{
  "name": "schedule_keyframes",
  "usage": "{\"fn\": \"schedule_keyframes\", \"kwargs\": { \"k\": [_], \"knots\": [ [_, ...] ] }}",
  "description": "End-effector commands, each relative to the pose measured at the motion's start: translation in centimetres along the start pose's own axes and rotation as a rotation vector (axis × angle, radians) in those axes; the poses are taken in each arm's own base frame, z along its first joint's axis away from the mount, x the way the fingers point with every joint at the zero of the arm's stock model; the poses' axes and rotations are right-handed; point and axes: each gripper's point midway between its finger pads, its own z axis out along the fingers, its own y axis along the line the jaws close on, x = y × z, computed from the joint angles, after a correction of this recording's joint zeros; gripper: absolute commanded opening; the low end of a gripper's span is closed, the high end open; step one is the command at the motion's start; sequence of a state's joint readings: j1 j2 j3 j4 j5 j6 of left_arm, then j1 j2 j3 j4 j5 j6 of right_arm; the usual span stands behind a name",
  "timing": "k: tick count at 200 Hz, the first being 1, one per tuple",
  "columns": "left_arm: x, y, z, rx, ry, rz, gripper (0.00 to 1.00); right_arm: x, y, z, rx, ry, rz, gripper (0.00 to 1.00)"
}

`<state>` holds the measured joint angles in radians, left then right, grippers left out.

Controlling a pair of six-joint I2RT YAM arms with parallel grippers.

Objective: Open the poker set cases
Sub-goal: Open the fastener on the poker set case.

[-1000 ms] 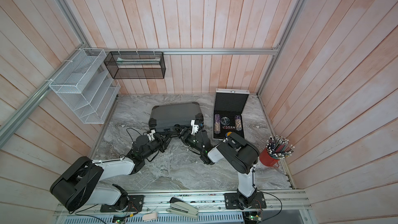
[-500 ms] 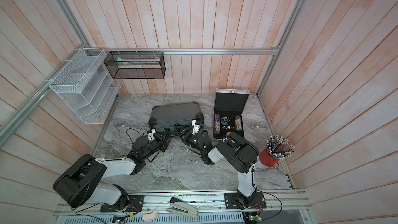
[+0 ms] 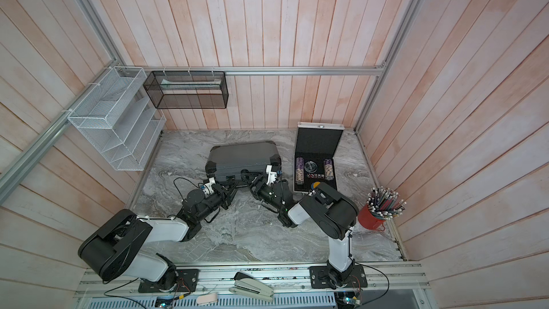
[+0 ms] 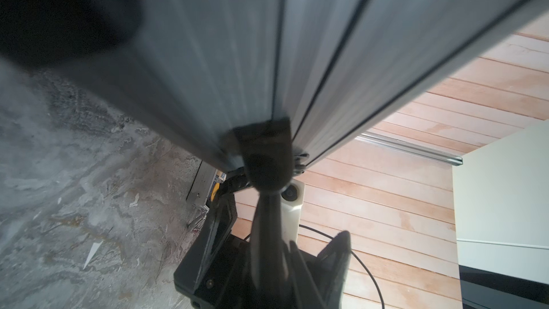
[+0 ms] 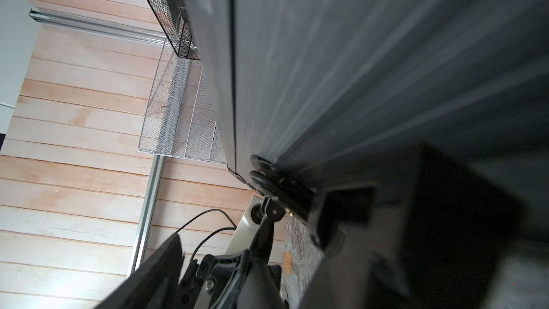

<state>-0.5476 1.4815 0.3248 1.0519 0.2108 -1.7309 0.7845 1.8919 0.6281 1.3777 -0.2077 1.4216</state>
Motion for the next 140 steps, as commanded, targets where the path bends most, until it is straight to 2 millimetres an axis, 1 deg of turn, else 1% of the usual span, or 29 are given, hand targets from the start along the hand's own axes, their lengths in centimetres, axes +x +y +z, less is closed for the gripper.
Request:
{"fn": "schedule_keyframes", "kwargs": {
  "k": [1, 52, 140],
  "knots": [
    [2.0, -2.6, -0.1, 0.105, 0.092, 0.005, 0.03, -0.6, 8.7, -0.8, -0.303, -0.005, -0.006, 0.84],
    [2.0, -2.6, 0.0, 0.105, 0.093, 0.003, 0.03, -0.6, 9.8, -1.0, -0.343, 0.001, 0.007, 0.82],
    [1.7, -1.2, 0.3, 0.074, 0.089, -0.015, 0.02, -1.0, 12.0, -1.9, -0.4, -0.018, 0.017, 0.82]
  ]
}}
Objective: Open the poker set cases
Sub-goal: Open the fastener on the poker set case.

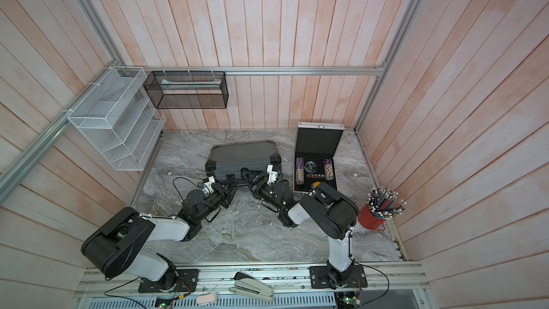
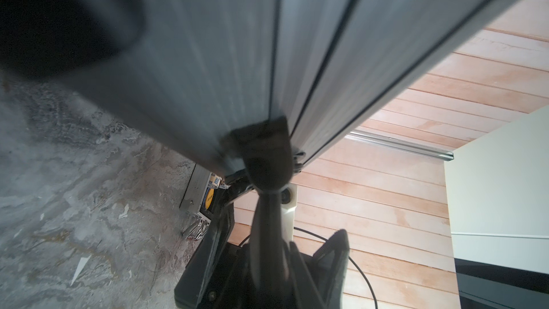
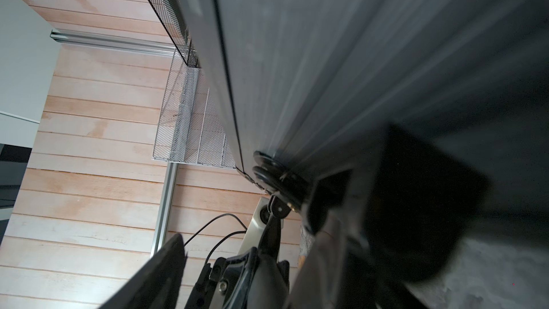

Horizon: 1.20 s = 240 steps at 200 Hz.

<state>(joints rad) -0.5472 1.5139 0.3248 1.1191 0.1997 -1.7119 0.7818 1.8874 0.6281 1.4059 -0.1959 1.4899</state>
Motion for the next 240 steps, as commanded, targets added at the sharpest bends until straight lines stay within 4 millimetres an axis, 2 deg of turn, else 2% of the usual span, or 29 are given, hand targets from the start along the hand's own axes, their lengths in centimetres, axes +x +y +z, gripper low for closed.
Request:
{"fn": "schedule_keyframes", "kwargs": {
  "k": [1, 108, 146, 176, 218, 240],
  "knots": [
    [1.9, -0.8, 0.1, 0.04, 0.094, -0.043, 0.02, 0.1, 11.2, -1.5, -0.369, 0.012, -0.04, 0.82],
    [1.8, 0.1, 0.5, 0.033, 0.1, -0.061, 0.02, -0.1, 13.7, -2.2, -0.422, 0.0, -0.033, 0.81],
    [1.8, 0.2, 0.5, 0.032, 0.098, -0.064, 0.02, -0.2, 13.5, -2.2, -0.403, -0.006, -0.047, 0.81],
    [1.7, -0.1, 0.4, 0.047, 0.093, -0.074, 0.02, -0.2, 11.3, -2.2, -0.322, -0.022, -0.048, 0.83],
    [1.6, -0.9, 0.3, 0.062, 0.085, -0.056, 0.02, -0.6, 5.3, -3.0, -0.059, -0.051, -0.09, 0.93],
    [1.5, -0.9, 0.2, 0.069, 0.083, -0.057, 0.02, -0.4, 3.0, -3.6, 0.046, -0.039, -0.136, 0.96]
  ]
}}
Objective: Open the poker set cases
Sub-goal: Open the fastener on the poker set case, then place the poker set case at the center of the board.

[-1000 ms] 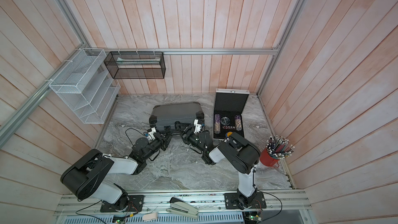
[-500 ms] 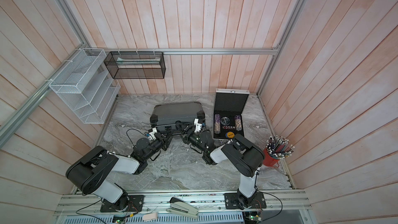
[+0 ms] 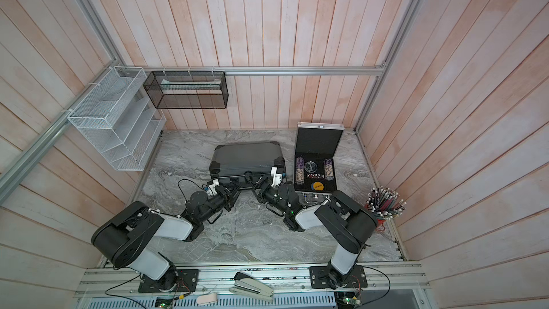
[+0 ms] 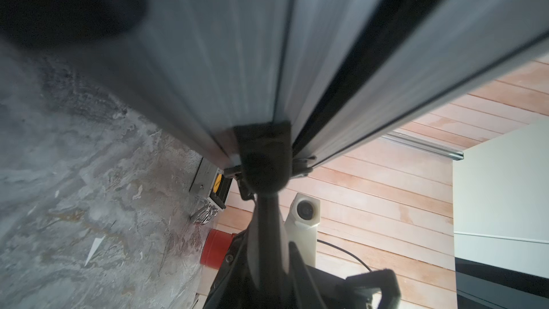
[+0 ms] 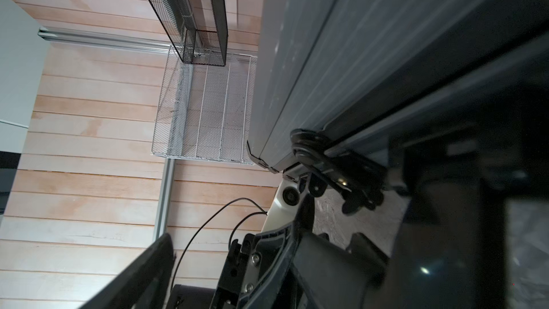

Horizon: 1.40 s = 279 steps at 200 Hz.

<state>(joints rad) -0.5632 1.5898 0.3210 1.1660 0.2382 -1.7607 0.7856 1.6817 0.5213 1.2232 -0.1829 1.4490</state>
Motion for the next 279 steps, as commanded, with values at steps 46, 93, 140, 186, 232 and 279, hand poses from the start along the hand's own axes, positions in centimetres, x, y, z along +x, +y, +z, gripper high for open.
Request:
{"fn": "schedule_keyframes", "kwargs": {
  "k": [46, 93, 140, 186, 232, 279],
  "knots": [
    [0.6, -0.7, -1.1, 0.07, 0.032, -0.009, 0.02, -0.9, -0.1, -2.5, 0.109, -0.042, -0.202, 0.97],
    [0.6, 2.0, -1.2, 0.003, 0.033, -0.006, 0.01, -1.8, -1.3, -4.6, 0.275, -0.068, -0.353, 0.99],
    [0.6, 4.4, -1.1, -0.048, 0.042, -0.012, 0.01, -2.0, -1.9, -5.3, 0.31, -0.054, -0.416, 0.98],
    [0.5, 6.3, -2.2, -0.096, 0.019, -0.013, 0.14, -1.4, -2.3, -4.8, 0.329, 0.003, -0.492, 0.98],
    [0.7, 7.4, -2.9, -0.156, -0.001, -0.004, 0.5, -0.8, -2.6, -3.7, 0.335, 0.053, -0.553, 0.98],
    [0.6, 8.3, -4.2, -0.225, -0.041, 0.004, 0.73, 0.2, -2.9, -2.5, 0.348, 0.106, -0.649, 0.98]
  ]
}}
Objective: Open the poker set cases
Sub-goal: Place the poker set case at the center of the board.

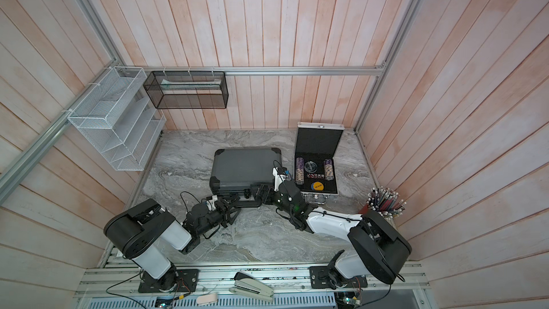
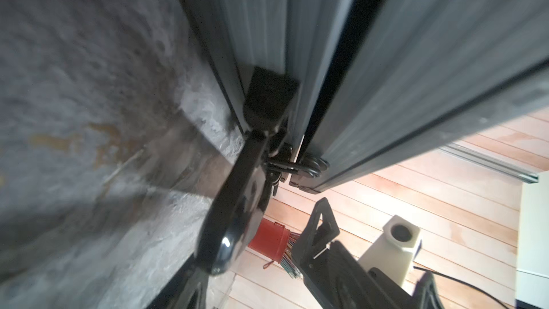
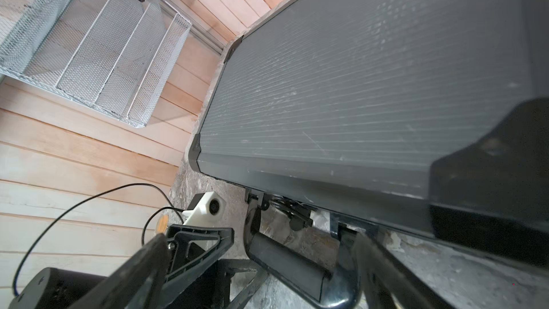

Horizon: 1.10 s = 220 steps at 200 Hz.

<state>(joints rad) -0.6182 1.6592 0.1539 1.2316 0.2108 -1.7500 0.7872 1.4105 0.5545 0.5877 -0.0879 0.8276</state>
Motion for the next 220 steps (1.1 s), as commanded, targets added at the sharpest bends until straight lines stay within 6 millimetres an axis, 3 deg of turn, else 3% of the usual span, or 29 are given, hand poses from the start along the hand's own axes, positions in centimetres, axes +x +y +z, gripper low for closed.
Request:
{"fn": "schedule_keyframes", "kwargs": {
  "k": [1, 47, 126, 220],
  "knots": [
    [-0.4, 1.1, -0.7, -0.055, -0.038, 0.019, 0.74, 0.7, 0.6, 0.8, -0.004, 0.038, -0.088, 0.98],
    [-1.4, 1.0, -3.0, -0.168, -0.138, 0.107, 1.0, 2.8, 0.8, 2.0, 0.004, 0.098, -0.204, 0.98],
    [-6.4, -2.0, -7.3, -0.253, -0.288, 0.294, 1.0, 5.4, 0.6, 5.4, 0.059, 0.189, -0.401, 0.91],
    [-10.1, -4.7, -6.2, -0.373, -0.272, 0.55, 1.0, 6.2, -0.8, 7.0, 0.105, 0.219, -0.462, 0.92]
  ]
}}
